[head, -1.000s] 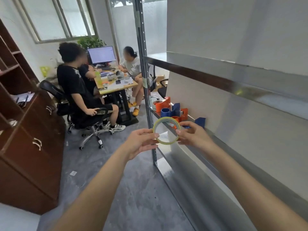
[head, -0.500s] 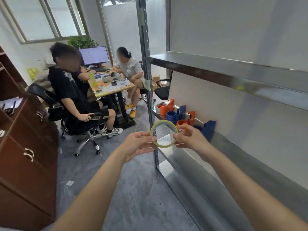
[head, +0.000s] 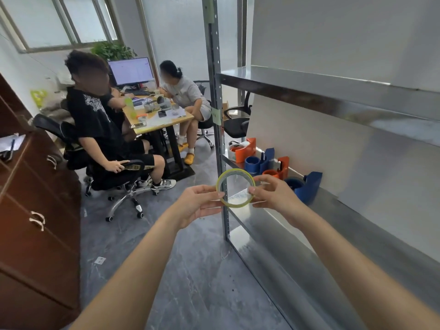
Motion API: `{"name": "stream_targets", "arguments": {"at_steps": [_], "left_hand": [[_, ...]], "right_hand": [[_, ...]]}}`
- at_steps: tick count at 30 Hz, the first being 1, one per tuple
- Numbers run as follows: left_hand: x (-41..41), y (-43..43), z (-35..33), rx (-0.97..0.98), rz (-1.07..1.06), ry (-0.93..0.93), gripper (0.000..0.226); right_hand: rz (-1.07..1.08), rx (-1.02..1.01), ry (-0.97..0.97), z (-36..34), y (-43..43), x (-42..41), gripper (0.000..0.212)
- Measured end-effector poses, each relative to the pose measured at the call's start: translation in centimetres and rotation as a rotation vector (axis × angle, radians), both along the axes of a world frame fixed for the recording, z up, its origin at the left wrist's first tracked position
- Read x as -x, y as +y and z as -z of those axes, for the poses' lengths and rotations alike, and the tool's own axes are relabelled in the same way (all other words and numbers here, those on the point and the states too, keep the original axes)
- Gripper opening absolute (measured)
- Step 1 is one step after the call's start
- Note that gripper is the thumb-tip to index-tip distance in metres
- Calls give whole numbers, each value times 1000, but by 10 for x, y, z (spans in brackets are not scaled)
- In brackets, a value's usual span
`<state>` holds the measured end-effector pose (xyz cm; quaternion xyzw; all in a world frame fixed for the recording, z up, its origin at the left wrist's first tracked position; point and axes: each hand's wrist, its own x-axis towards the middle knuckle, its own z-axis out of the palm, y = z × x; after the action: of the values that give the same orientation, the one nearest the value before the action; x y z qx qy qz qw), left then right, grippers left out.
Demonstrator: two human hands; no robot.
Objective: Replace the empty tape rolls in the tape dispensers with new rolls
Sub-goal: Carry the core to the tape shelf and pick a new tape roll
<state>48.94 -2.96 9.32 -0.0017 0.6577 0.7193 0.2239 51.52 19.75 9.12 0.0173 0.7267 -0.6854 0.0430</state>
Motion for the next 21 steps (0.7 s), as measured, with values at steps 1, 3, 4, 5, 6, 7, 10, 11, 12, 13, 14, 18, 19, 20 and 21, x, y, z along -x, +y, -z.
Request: {"name": "stream_targets", "arguments": {"at_steps": [1,3,4,5,6,7,10,11,12,13,14,18,19,20,21], "left_hand": [[5,0,1,-2,-3,2,46],[18,-1,2,-4,-8,8,44],[25,0,2,-4,-11,12,44],[34,0,2,-1,-14,16,45],[44,1,2,5,-16,23,46],[56,3,1,13,-15,30,46],[95,10,-4,19,-3,45,46],[109,13,-6,21,2,49,45],[124,17,-9,24,7,54,43],[139,21,-11,29,12,56,40],[154,25,-14,35,16,60,38],[210,47,-25,36,35,73,48],[222,53,-27,39,40,75,49],[234,58,-28,39,46,73,47],[245,62,-28,35,53,67,47]], "right_hand": [[-3,-9,1,0,0,6,34],[-13,-14,7,2,0,19,34],[-15,-10,12,2,1,27,33],[-15,-9,16,1,2,35,33],[-14,-13,22,1,3,45,32],[-13,-16,26,0,5,56,32],[-6,6,44,-4,12,91,28],[-2,19,51,-6,15,104,27],[4,23,54,-9,18,117,28],[12,19,52,-10,22,130,28],[19,11,50,-12,26,143,27],[57,-8,81,-22,44,193,29],[70,-31,93,-25,48,204,31],[83,-67,104,-27,52,213,30],[91,-100,115,-28,57,221,28]]}}
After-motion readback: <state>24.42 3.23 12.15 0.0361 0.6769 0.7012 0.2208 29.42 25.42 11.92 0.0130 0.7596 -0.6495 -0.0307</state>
